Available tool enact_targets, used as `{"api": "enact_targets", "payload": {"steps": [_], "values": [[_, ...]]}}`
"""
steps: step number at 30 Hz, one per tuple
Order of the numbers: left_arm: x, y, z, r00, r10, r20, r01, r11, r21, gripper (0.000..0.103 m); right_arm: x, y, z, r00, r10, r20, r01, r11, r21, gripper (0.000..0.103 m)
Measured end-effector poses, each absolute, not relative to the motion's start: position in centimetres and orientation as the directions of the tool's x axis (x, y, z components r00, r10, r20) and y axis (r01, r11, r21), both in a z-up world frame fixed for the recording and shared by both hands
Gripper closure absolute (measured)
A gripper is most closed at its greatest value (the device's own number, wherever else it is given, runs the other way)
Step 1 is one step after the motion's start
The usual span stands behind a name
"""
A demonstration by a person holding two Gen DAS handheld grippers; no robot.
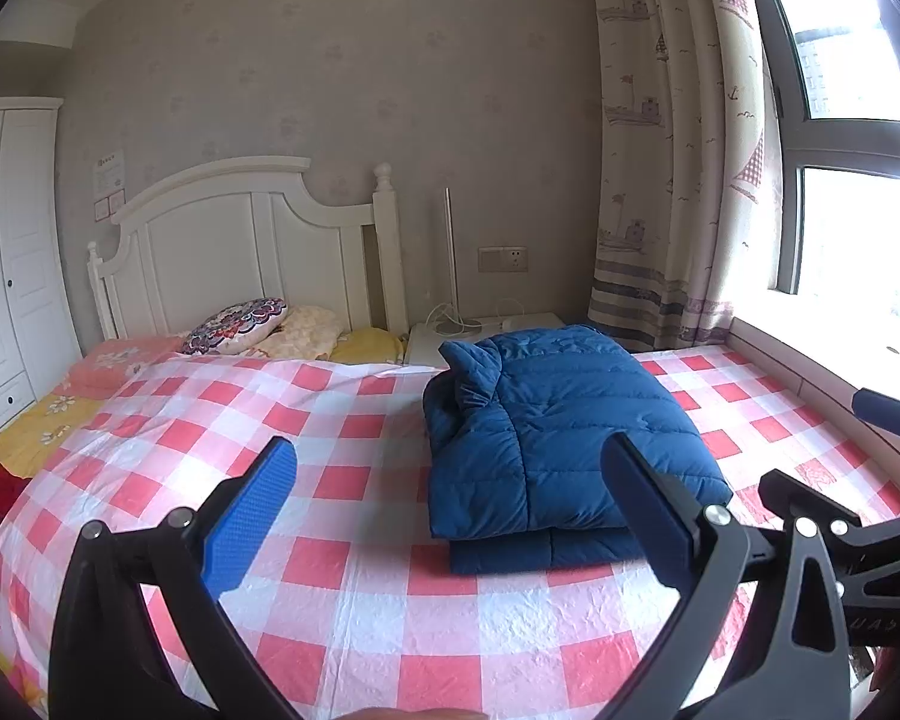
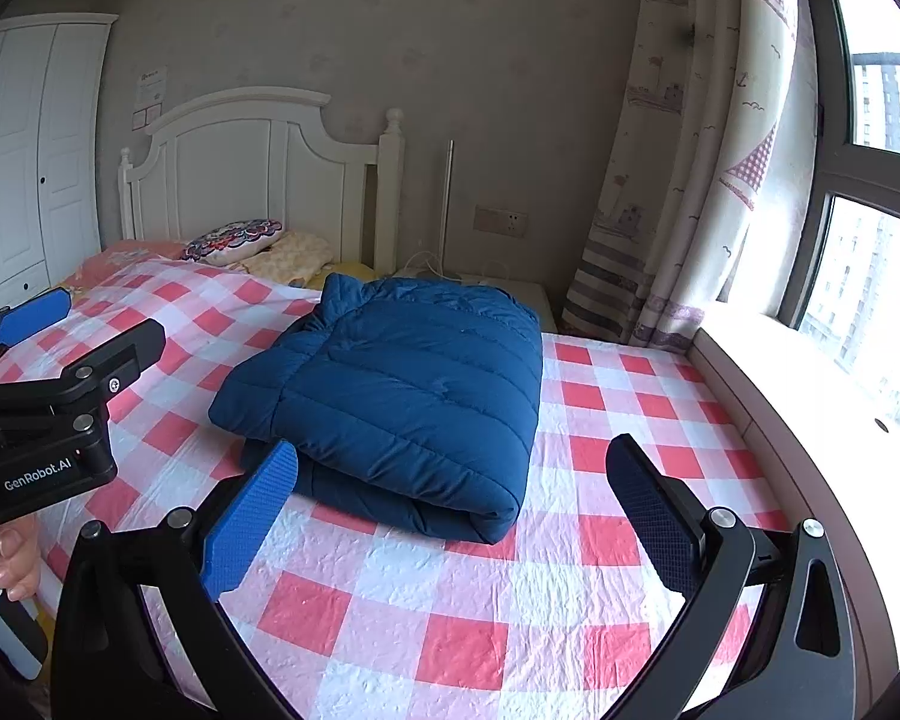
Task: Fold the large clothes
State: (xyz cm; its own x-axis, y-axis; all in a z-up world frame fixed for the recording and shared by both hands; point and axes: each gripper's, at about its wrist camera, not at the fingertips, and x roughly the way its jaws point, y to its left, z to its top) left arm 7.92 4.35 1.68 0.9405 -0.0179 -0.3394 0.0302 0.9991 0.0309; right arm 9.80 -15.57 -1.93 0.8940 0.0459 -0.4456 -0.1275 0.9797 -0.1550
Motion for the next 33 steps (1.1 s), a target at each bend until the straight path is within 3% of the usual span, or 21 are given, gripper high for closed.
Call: {"api": "enact_targets", "payload": {"steps": [33], "values": [[7.9,4.8,0.5,0.930,-0.011,-0.366,0.030,0.999,0.045,0.002,10.1,-14.5,-3.2,0.875,0.058,-0.480,-0.155,0.974,-0.165,0.004]]}}
